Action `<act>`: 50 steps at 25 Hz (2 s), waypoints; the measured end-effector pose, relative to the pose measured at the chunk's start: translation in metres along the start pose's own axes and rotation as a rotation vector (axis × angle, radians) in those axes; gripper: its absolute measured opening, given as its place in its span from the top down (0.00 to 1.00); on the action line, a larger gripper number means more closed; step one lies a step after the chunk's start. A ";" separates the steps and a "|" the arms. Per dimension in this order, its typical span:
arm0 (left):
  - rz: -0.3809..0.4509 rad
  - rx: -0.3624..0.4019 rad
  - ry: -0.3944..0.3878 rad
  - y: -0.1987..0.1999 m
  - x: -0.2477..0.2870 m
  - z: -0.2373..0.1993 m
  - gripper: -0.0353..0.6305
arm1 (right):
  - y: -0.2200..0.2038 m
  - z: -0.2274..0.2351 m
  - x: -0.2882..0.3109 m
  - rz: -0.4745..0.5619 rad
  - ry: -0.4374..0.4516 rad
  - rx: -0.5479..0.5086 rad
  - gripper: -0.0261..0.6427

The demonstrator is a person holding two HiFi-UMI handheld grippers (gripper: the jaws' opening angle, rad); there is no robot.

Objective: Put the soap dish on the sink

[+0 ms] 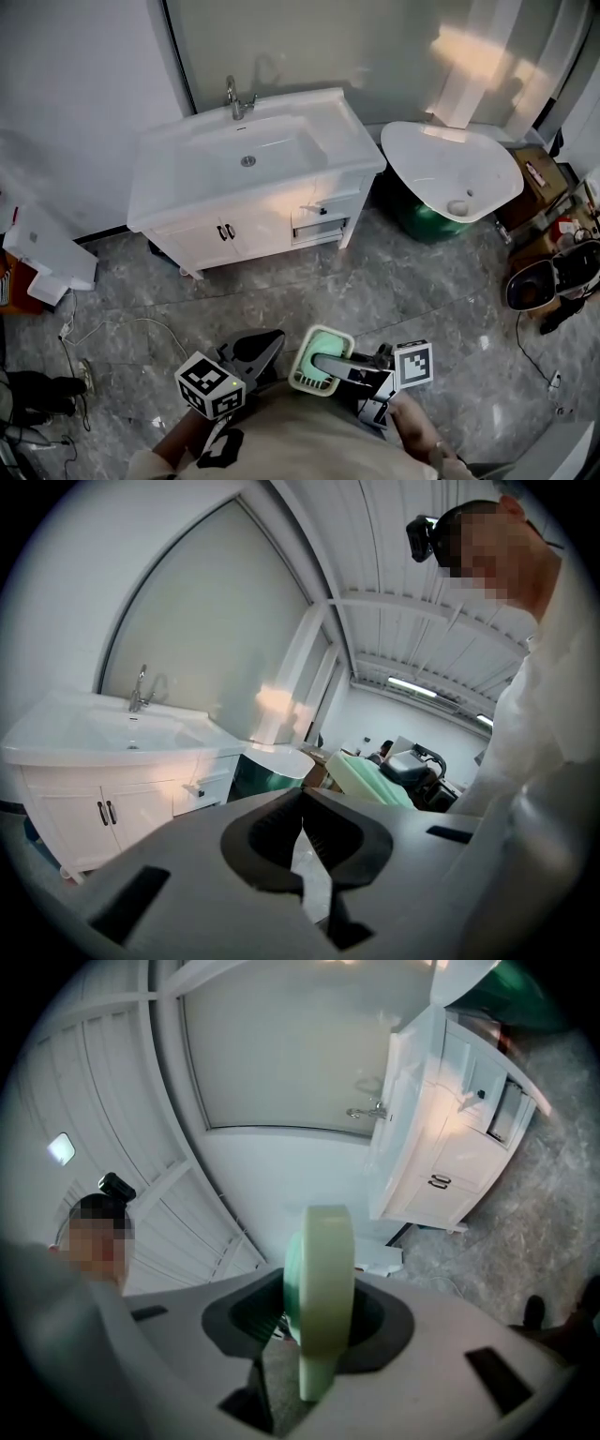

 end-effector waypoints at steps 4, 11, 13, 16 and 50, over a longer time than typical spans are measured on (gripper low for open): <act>-0.021 0.020 0.017 0.003 0.026 0.011 0.92 | 0.011 0.009 -0.023 -0.006 0.009 0.033 0.76; -0.054 0.043 0.035 0.005 0.064 0.034 0.92 | 0.022 0.020 -0.052 -0.048 0.010 0.063 0.76; -0.064 0.046 0.036 0.006 0.070 0.033 0.92 | 0.027 0.021 -0.054 -0.057 0.011 0.051 0.76; -0.071 0.042 0.037 0.008 0.078 0.030 0.92 | 0.034 0.024 -0.055 -0.061 -0.003 0.032 0.74; 0.162 -0.082 0.180 0.060 0.007 -0.173 0.92 | 0.138 0.028 0.059 -0.078 -0.157 0.011 0.74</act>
Point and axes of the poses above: the fingertips, and each gripper's own axes: x forward along the fingers, z to its right, y out of its top, the point moved 10 cm from there along -x, backward along the fingers, and after that the axes turned 7 degrees about -y, right-handed, at the moved point
